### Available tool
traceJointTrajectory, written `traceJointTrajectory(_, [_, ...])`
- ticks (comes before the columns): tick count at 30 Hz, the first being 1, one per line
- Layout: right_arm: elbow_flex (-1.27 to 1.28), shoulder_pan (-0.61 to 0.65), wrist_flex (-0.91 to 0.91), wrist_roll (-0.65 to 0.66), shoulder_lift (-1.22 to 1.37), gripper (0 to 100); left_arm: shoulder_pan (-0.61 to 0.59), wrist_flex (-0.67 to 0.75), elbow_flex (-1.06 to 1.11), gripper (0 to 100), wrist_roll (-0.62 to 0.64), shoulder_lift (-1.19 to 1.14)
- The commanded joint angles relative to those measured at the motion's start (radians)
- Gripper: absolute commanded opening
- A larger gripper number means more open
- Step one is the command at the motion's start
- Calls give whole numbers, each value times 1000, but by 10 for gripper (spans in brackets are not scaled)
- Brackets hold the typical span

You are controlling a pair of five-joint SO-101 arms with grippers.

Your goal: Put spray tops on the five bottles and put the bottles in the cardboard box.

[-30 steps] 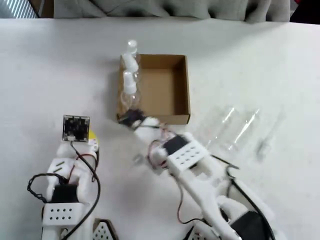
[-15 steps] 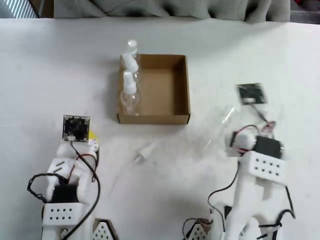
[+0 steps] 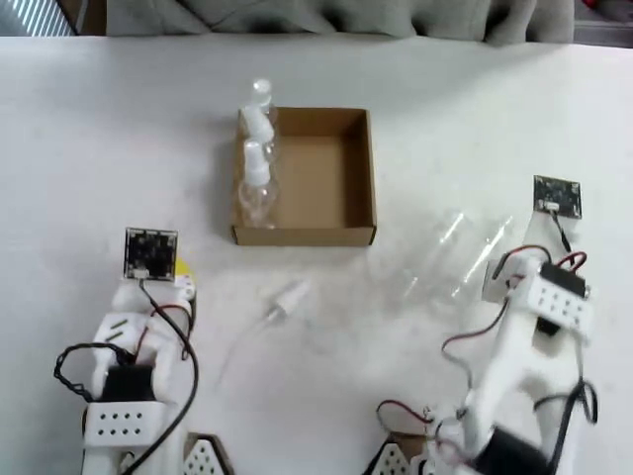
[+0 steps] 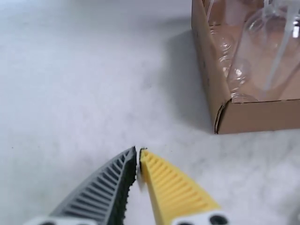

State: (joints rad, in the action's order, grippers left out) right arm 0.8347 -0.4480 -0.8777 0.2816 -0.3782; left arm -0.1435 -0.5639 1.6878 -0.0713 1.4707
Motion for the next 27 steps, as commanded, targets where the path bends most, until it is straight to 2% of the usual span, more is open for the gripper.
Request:
traceJointTrajectory(1, [-133, -19, 19, -60, 137, 173, -4, 23, -29, 27, -8, 18])
traceJointTrajectory(10, [-347, -47, 24, -95, 380, 195, -4, 23, -29, 27, -8, 18])
traceJointTrajectory(17, [-404, -41, 142, -118, 561, 190, -4, 25, -29, 27, -8, 18])
traceJointTrajectory(19, [-422, -38, 139, -118, 599, 141, -4, 26, -29, 27, -8, 18])
traceJointTrajectory(22, [-442, -38, 137, -118, 621, 9, -4, 26, -29, 27, -8, 18])
traceJointTrajectory(24, [-448, -42, 108, -118, 610, 37, -4, 26, -29, 27, -8, 18])
traceJointTrajectory(27, [-463, -45, 35, -117, 559, 26, -4, 26, -29, 27, -8, 18])
